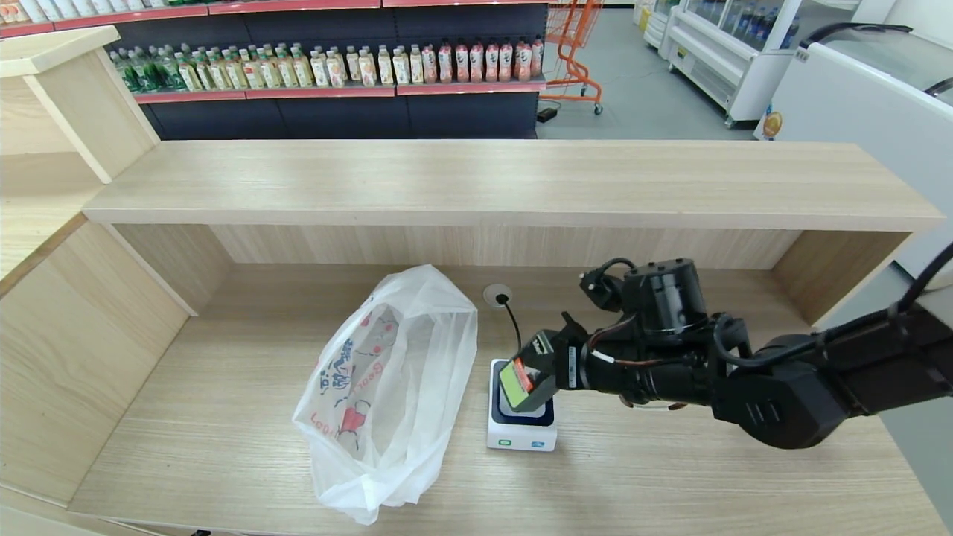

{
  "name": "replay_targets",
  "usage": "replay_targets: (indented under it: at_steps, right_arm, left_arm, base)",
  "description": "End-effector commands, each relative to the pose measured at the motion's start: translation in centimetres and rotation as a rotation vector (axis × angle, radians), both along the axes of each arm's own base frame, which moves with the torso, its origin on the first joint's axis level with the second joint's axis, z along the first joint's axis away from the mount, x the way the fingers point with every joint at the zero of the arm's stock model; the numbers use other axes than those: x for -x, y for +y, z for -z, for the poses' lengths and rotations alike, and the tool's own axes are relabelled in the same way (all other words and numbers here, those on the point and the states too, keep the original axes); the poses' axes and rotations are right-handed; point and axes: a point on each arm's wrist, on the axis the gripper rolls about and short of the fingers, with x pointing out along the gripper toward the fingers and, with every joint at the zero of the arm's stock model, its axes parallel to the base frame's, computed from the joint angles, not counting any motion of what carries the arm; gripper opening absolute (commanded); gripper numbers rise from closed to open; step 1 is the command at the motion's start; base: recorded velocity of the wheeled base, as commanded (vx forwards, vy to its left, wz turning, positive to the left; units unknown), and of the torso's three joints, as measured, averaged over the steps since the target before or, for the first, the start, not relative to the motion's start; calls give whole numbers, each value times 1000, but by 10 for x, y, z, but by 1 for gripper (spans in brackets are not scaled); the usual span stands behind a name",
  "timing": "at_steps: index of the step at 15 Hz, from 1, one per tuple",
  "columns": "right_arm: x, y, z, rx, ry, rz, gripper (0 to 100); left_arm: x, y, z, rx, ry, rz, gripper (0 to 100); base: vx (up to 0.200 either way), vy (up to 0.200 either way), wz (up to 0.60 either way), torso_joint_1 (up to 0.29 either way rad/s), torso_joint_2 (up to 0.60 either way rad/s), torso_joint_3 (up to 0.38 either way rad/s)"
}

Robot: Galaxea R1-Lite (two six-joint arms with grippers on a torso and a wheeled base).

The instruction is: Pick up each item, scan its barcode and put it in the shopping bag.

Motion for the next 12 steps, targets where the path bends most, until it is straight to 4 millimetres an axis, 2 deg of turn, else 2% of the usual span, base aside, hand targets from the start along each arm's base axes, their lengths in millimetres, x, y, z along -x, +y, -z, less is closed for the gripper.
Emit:
replay_targets:
  at_steps: [1, 2, 3, 6, 9, 12]
  right_arm:
    - [22, -10, -55, -69, -163, -29, 0]
    - [36, -23, -73, -26, -279, -53, 0]
    - [50, -39, -78, 36, -346, -36, 0]
    - [81, -68, -55, 124, -351, -14, 0]
    - [95, -77, -42, 127, -324, -18, 0]
    - [95, -77, -41, 112, -309, -9, 0]
  left_arm:
    - [0, 0, 0, 0, 0, 1, 100]
    - [0, 0, 0, 0, 0, -1, 100]
    - [0, 0, 0, 0, 0, -1, 100]
    - [0, 0, 0, 0, 0, 1, 100]
    - [0, 0, 0, 0, 0, 1, 100]
    - [0, 0, 0, -3, 2, 1, 100]
  base:
    - [0, 0, 0, 0, 0, 0]
    - [0, 0, 0, 0, 0, 0]
    - [0, 0, 0, 0, 0, 0]
    - [0, 0, 0, 0, 0, 0]
    - [0, 0, 0, 0, 0, 0]
    - [0, 0, 0, 0, 0, 0]
